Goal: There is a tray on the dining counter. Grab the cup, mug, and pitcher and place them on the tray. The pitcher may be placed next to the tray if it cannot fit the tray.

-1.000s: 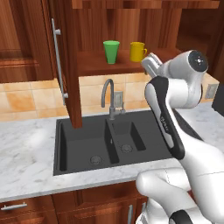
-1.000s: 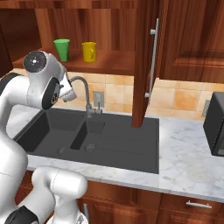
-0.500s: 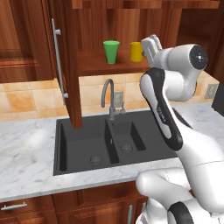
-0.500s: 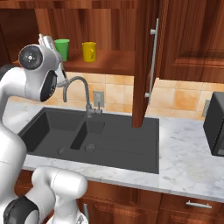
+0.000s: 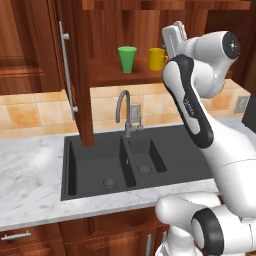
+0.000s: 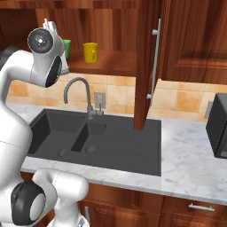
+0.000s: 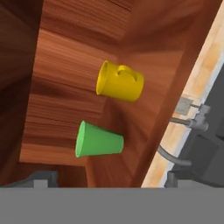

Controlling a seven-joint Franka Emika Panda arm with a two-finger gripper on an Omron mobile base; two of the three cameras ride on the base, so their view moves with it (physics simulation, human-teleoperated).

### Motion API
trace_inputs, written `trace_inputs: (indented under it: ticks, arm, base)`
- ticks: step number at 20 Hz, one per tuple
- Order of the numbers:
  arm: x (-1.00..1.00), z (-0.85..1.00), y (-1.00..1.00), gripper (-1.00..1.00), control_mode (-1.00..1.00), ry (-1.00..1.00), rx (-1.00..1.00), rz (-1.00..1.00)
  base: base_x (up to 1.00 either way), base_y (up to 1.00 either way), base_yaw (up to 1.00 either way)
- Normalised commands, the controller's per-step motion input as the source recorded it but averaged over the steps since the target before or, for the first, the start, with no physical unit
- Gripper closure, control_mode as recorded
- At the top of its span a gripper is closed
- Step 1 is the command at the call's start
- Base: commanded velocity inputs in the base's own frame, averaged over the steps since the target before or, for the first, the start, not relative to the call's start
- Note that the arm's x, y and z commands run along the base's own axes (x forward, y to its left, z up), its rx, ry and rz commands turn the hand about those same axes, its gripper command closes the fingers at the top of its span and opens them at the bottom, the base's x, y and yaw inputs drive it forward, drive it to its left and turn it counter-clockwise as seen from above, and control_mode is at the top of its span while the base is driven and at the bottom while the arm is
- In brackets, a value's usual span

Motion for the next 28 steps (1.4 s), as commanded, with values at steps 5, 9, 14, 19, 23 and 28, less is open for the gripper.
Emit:
trace_inputs:
  ticks: [5,9,14,19,23,28]
  arm:
    - [0.01,0.00,0.05,-1.00,-1.00,0.00,0.05,0.17]
    - [0.10,0.00,0.40,-1.00,-1.00,0.00,0.00,0.05]
    - [0.38,0.01,0.18,-1.00,-1.00,0.00,0.00,0.01]
    - [0.48,-0.04,0.00,-1.00,-1.00,0.00,0.00,0.00]
    - [0.52,-0.07,0.13,-1.00,-1.00,0.00,0.00,0.00]
    - [0.39,-0.03,0.22,-1.00,-1.00,0.00,0.00,0.00]
  base:
    - [0.00,0.00,0.00]
    - [0.00,0.00,0.00]
    - [0.00,0.00,0.00]
    - [0.00,0.00,0.00]
    - [0.00,0.00,0.00]
    - [0.00,0.00,0.00]
